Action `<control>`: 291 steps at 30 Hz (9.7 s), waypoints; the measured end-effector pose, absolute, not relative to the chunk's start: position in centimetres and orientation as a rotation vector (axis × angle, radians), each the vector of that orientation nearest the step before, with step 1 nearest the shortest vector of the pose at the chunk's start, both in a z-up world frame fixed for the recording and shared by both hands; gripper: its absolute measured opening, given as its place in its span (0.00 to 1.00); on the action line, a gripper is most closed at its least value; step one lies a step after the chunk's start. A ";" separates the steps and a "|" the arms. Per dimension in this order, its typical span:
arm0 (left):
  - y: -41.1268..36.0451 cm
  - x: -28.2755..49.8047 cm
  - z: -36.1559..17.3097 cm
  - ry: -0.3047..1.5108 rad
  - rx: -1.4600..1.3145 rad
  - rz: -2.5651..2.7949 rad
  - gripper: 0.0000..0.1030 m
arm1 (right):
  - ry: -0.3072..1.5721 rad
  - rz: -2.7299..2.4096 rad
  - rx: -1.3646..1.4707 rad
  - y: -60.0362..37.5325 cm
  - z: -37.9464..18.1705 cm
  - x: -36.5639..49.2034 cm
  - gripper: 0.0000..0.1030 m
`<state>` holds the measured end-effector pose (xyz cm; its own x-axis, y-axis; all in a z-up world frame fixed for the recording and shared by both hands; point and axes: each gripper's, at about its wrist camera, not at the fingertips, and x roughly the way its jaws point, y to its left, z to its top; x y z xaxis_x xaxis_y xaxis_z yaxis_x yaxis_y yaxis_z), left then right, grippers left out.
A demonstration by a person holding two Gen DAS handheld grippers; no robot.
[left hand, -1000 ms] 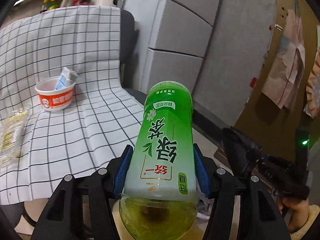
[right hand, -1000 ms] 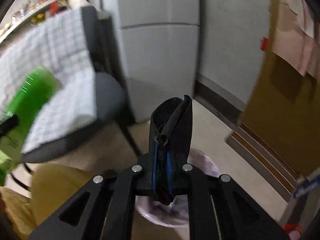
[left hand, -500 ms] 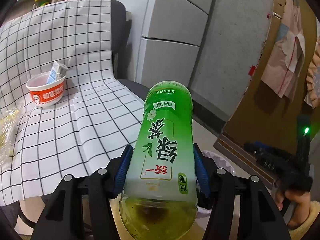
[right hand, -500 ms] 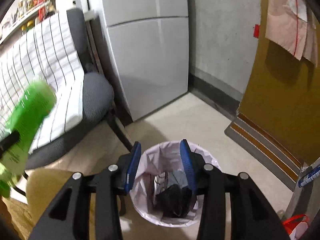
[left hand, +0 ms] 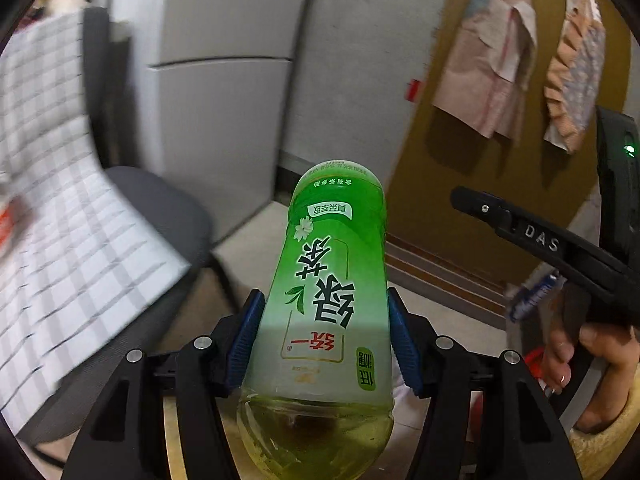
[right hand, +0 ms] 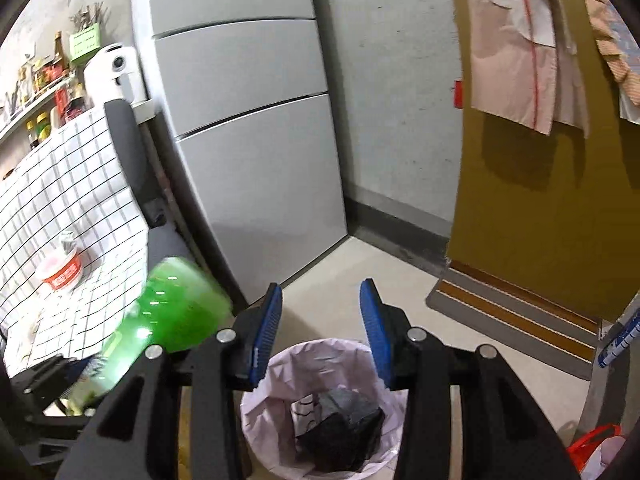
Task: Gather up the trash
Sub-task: 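Lower the green bottle into the wastebasket and open the left gripper, then return to the chair and grasp the white milk carton with the right gripper, then grasp the red-and-white noodle cup rim with the left gripper while the right holds the carton, then drop the noodle cup and milk carton into the wastebasket from both grippers, then return to the chair and grasp the clear plastic tray with the right gripper, then grasp the yellow-labelled plastic wrapper with the left gripper while the right holds the tray, then drop the plastic tray and yellow wrapper into the wastebasket from both grippers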
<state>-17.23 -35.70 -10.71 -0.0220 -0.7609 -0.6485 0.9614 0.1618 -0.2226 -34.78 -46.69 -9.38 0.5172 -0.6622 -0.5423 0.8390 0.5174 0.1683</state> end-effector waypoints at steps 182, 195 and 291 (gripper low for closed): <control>-21.7 -4.0 -10.5 0.801 0.241 -0.850 0.64 | 0.620 -0.715 0.367 -42.9 -8.9 -26.0 0.57; -10.8 1.3 -9.8 0.818 0.152 -0.575 0.69 | 0.639 -0.306 0.240 -33.9 -6.5 -12.5 0.58; -19.6 -2.8 -5.5 0.663 0.096 -0.949 0.01 | 0.587 -0.684 0.360 -42.5 -8.5 -23.4 0.07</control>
<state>-2.78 -19.61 -5.46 0.4019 -0.7209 -0.5646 0.7778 0.5941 -0.2050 -23.38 -42.52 -8.46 0.6244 -0.4842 -0.6129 0.6794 0.7238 0.1203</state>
